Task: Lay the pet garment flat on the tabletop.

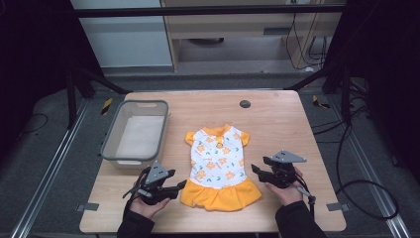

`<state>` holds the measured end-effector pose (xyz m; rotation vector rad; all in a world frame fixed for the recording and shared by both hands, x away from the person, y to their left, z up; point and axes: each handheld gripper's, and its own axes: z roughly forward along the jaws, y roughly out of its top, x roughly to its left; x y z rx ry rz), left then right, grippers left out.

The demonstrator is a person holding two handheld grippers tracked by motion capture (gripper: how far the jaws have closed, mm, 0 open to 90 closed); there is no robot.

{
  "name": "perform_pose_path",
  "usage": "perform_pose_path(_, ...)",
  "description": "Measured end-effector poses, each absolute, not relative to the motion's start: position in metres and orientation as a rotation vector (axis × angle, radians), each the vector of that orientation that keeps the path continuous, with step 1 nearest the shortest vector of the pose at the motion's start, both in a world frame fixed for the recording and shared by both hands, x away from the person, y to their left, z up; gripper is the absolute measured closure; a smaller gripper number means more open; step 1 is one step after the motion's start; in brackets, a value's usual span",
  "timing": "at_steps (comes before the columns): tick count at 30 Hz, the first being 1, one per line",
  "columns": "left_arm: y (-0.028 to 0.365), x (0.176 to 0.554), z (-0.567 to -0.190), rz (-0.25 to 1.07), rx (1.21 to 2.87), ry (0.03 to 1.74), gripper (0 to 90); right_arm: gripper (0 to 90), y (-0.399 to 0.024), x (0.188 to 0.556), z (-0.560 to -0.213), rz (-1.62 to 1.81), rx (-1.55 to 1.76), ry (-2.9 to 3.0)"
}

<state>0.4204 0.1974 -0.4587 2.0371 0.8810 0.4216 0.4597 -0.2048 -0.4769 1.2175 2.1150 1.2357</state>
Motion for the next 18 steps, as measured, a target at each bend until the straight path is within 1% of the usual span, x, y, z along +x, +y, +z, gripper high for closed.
perform_pose_path(4, 0.209, 0.415, -0.462, 0.405, 2.054, 0.880, 34.2, 28.0, -0.215, 0.452, -0.481, 1.216, 1.242, 2.122)
perform_pose_path(7, 0.215, 0.412, -0.464, 0.412, 2.066, 0.889, 31.0, 21.7, -0.224, 0.445, -0.485, 1.199, 1.266, 2.117)
perform_pose_path(13, 0.233, 0.407, -0.467, 0.444, 2.057, 0.926, 28.8, 18.1, -0.241, 0.434, -0.491, 1.178, 1.305, 2.096)
perform_pose_path(18, 0.248, 0.406, -0.468, 0.464, 2.038, 0.970, 26.9, 17.3, -0.252, 0.429, -0.493, 1.170, 1.325, 2.073)
